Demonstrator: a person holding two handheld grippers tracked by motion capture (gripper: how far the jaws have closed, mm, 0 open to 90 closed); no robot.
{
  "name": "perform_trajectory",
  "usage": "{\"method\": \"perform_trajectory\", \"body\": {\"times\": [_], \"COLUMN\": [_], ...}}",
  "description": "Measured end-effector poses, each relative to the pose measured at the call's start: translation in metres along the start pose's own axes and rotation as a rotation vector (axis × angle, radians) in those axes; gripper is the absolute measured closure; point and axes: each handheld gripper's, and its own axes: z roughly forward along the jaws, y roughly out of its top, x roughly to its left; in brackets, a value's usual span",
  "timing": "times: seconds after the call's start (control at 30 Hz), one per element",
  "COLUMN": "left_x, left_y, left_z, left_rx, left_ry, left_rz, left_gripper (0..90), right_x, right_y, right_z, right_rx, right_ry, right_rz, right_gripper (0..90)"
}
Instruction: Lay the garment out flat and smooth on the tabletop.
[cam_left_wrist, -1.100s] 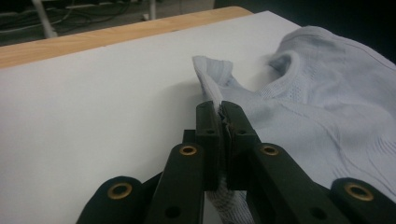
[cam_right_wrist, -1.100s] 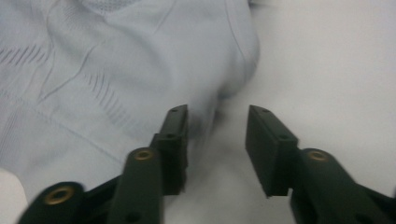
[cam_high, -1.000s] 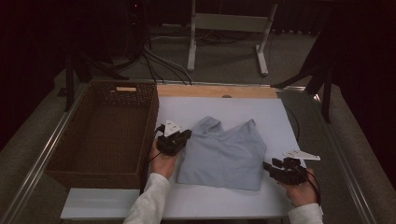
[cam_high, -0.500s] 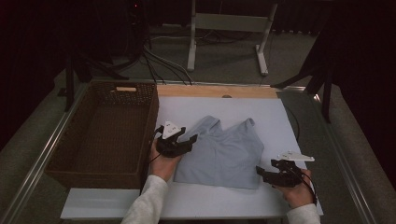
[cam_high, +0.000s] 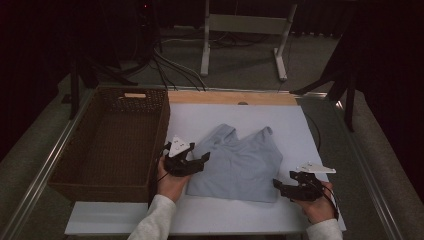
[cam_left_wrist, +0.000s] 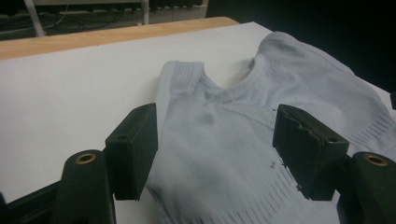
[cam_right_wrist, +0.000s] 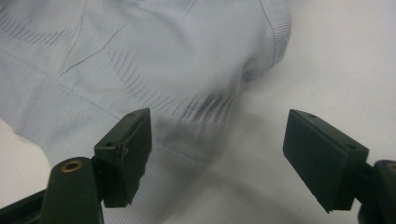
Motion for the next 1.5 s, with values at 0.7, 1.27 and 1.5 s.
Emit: {"method": "perform_trajectory", "body": {"times": [0.7, 1.27, 1.5], "left_x": [-0.001, 0.002, 0.001], "left_y": [-0.022, -0.028, -0.021], "left_z": [0.007, 0.016, 0.013], "left_rx": [0.084, 0.170, 0.141], "left_ry": [0.023, 0.067, 0.067], "left_rz": [-0.001, 0.006, 0.004], "left_gripper": [33.9, 82.1, 86.5], "right_x": [0.001, -0.004, -0.004], "right_y": [0.003, 0.020, 0.026], "right_z": [0.000, 0.016, 0.017], "right_rx": [-0.035, -0.042, -0.035], "right_ry": [0.005, -0.001, 0.008], "right_rz": [0.007, 0.024, 0.007], "right_gripper": [25.7, 62.8, 87.4]}}
